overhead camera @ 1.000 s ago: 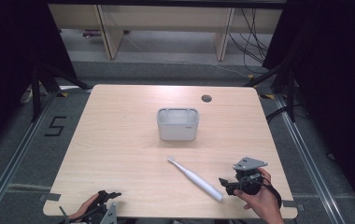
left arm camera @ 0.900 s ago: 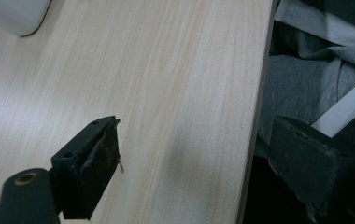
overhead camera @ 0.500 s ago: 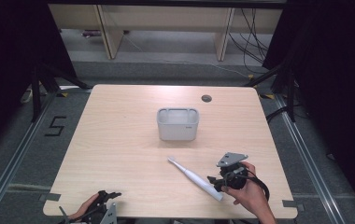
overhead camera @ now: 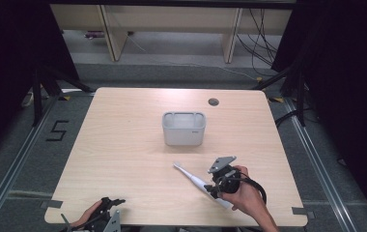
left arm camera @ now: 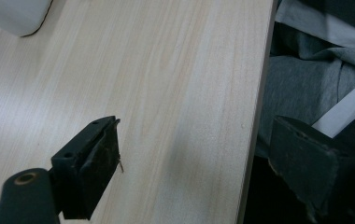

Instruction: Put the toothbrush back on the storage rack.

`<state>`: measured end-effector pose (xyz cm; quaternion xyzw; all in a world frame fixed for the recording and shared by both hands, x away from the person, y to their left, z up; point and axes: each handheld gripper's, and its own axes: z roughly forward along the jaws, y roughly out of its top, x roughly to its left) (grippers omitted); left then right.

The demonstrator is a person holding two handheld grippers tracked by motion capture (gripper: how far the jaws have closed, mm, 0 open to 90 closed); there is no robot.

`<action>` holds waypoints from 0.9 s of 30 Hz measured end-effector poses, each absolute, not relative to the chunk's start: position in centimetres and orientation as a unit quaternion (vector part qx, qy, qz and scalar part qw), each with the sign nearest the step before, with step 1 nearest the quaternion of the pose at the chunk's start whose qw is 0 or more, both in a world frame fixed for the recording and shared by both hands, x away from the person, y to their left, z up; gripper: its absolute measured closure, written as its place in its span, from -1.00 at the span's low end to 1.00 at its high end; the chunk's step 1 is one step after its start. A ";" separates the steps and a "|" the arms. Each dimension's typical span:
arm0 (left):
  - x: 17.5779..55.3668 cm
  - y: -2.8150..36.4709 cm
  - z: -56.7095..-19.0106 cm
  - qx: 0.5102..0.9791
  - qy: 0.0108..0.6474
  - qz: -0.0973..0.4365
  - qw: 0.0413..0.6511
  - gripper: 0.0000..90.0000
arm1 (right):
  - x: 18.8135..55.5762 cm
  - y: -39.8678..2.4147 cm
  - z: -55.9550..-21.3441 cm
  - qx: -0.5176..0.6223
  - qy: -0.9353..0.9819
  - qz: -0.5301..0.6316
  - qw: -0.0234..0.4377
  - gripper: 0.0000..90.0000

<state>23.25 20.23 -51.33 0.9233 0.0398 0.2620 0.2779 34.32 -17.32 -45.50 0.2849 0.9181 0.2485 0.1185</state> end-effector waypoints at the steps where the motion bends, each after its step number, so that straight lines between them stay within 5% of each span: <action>1: 23.3 20.2 -51.4 0.923 0.040 0.263 0.279 -0.65 | 34.4 -17.0 -45.5 0.288 0.920 0.243 0.112 0.02; 27: 23.3 20.2 -51.4 0.922 0.039 0.264 0.282 -0.65 | 36.3 -13.7 -46.8 0.258 0.950 0.156 0.076 0.23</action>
